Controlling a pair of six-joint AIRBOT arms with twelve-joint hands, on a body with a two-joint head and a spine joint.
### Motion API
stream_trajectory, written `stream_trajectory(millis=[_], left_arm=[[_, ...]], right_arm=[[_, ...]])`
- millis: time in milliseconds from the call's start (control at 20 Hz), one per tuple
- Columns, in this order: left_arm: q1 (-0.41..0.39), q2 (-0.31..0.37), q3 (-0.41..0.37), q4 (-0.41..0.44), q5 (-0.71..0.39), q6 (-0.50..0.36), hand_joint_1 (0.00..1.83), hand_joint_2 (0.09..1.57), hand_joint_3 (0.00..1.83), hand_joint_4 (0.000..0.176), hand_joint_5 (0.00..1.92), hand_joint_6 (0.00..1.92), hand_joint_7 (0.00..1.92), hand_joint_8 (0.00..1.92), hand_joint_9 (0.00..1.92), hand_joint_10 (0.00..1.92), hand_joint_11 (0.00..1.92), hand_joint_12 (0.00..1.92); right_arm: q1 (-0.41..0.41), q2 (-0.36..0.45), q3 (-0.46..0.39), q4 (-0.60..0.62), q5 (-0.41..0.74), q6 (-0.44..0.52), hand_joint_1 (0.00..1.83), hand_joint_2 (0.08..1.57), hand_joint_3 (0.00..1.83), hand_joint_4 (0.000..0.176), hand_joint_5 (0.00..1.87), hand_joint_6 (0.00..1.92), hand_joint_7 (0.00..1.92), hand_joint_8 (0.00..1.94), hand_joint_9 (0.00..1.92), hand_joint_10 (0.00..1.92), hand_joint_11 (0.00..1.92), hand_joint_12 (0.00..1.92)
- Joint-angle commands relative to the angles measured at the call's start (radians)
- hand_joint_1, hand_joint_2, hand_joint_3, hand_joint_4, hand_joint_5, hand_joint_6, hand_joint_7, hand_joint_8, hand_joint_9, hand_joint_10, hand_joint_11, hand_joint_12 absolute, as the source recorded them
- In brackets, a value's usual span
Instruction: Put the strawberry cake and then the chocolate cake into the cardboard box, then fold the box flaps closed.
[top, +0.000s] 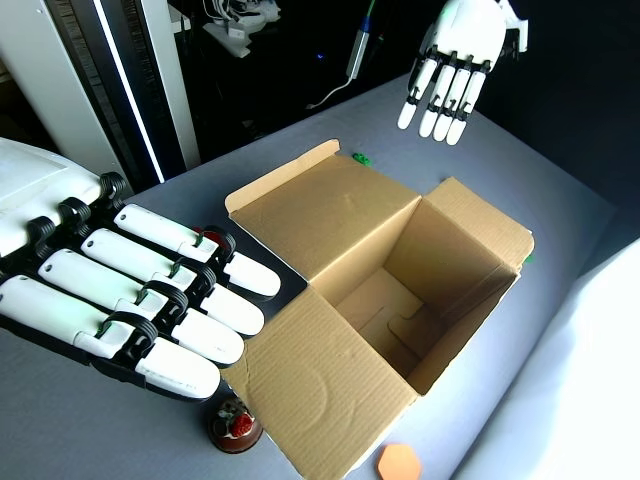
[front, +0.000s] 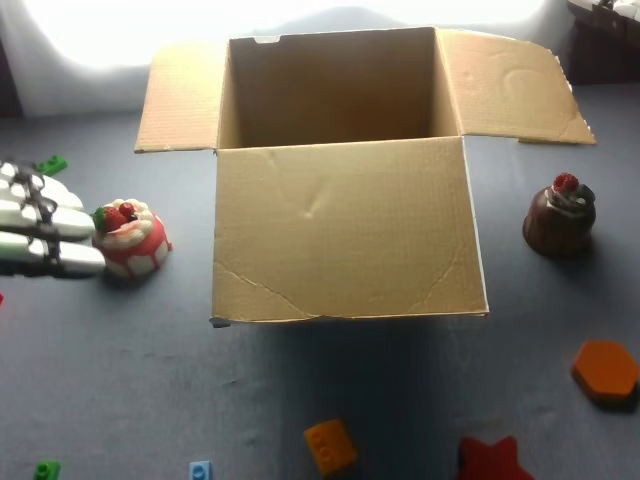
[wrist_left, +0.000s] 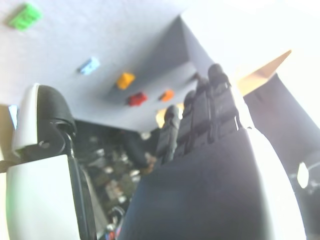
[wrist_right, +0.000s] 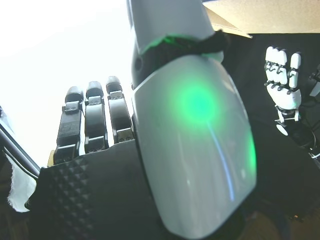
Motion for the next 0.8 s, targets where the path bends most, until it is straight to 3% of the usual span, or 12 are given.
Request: stream_trajectory(millis=[0, 100, 200, 300, 350, 450, 600, 650, 750], left_arm=[[0.007, -0.003, 0.004, -0.102, -0.002, 0.029, 1.09, 0.98, 0.00, 0.086, 0.00, 0.00, 0.00, 0.00, 0.00, 0.00, 0.00, 0.15], [0.053, -0.031, 0.013, -0.132, 0.010, 0.054, 1.12, 0.96, 0.00, 0.098, 0.00, 0.00, 0.00, 0.00, 0.00, 0.00, 0.00, 0.12], [0.080, -0.066, 0.029, -0.154, 0.029, 0.055, 1.15, 0.98, 0.00, 0.097, 0.00, 0.00, 0.00, 0.00, 0.00, 0.00, 0.00, 0.16], [0.087, -0.099, 0.050, -0.174, 0.042, 0.055, 1.11, 1.00, 0.01, 0.089, 0.00, 0.00, 0.00, 0.00, 0.01, 0.00, 0.00, 0.15], [0.088, -0.116, 0.063, -0.181, 0.047, 0.055, 1.12, 0.98, 0.00, 0.077, 0.00, 0.00, 0.00, 0.00, 0.00, 0.00, 0.00, 0.11], [0.097, -0.166, 0.105, -0.185, 0.062, 0.053, 1.08, 0.99, 0.01, 0.069, 0.02, 0.01, 0.00, 0.00, 0.00, 0.00, 0.00, 0.05], [0.106, -0.224, 0.158, -0.187, 0.078, 0.046, 1.11, 0.98, 0.00, 0.057, 0.01, 0.00, 0.00, 0.00, 0.02, 0.00, 0.00, 0.21], [0.106, -0.242, 0.174, -0.187, 0.084, 0.044, 1.12, 0.99, 0.00, 0.056, 0.01, 0.00, 0.00, 0.00, 0.00, 0.00, 0.00, 0.19], [0.103, -0.277, 0.205, -0.193, 0.092, 0.044, 1.12, 1.00, 0.00, 0.070, 0.03, 0.01, 0.00, 0.00, 0.02, 0.01, 0.00, 0.18]], right_arm=[[0.010, 0.011, -0.001, -0.014, 0.118, -0.003, 1.17, 0.95, 0.00, 0.028, 0.00, 0.00, 0.00, 0.00, 0.00, 0.00, 0.00, 0.00], [0.010, 0.011, -0.001, -0.014, 0.118, -0.003, 1.20, 0.94, 0.00, 0.021, 0.00, 0.00, 0.00, 0.00, 0.00, 0.00, 0.00, 0.00], [0.010, 0.011, -0.001, -0.014, 0.119, -0.003, 1.19, 0.95, 0.00, 0.013, 0.00, 0.00, 0.02, 0.01, 0.00, 0.00, 0.00, 0.00], [0.010, 0.011, -0.001, -0.014, 0.120, -0.003, 1.21, 0.96, 0.00, 0.026, 0.00, 0.00, 0.00, 0.00, 0.00, 0.00, 0.00, 0.00], [0.010, 0.011, -0.001, -0.014, 0.121, -0.003, 1.23, 0.94, 0.00, 0.015, 0.00, 0.00, 0.00, 0.00, 0.00, 0.00, 0.00, 0.00], [0.010, 0.011, -0.001, -0.014, 0.121, -0.003, 1.24, 0.94, 0.00, 0.011, 0.00, 0.00, 0.00, 0.00, 0.00, 0.00, 0.00, 0.00], [0.010, 0.011, -0.001, -0.014, 0.121, -0.003, 1.24, 0.94, 0.00, 0.017, 0.00, 0.00, 0.01, 0.00, 0.00, 0.00, 0.00, 0.00], [0.010, 0.011, -0.001, -0.014, 0.121, -0.003, 1.23, 0.95, 0.00, 0.023, 0.00, 0.00, 0.01, 0.00, 0.00, 0.00, 0.00, 0.00], [0.010, 0.011, -0.001, -0.014, 0.121, -0.003, 1.25, 0.94, 0.00, 0.025, 0.00, 0.00, 0.02, 0.01, 0.00, 0.00, 0.00, 0.00]])
